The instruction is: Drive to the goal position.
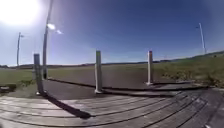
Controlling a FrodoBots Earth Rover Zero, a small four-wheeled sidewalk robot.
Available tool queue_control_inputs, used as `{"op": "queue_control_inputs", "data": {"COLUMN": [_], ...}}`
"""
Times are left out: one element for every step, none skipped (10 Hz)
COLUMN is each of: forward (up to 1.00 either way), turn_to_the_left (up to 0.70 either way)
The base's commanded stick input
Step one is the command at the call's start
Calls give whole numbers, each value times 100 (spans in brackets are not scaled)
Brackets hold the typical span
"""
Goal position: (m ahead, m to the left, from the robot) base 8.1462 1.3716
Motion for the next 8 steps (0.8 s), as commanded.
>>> {"op": "queue_control_inputs", "data": {"forward": [100,100,100,100,0,0,0,0], "turn_to_the_left": [-40,-40,-40,-40,-97,-91,0,0]}}
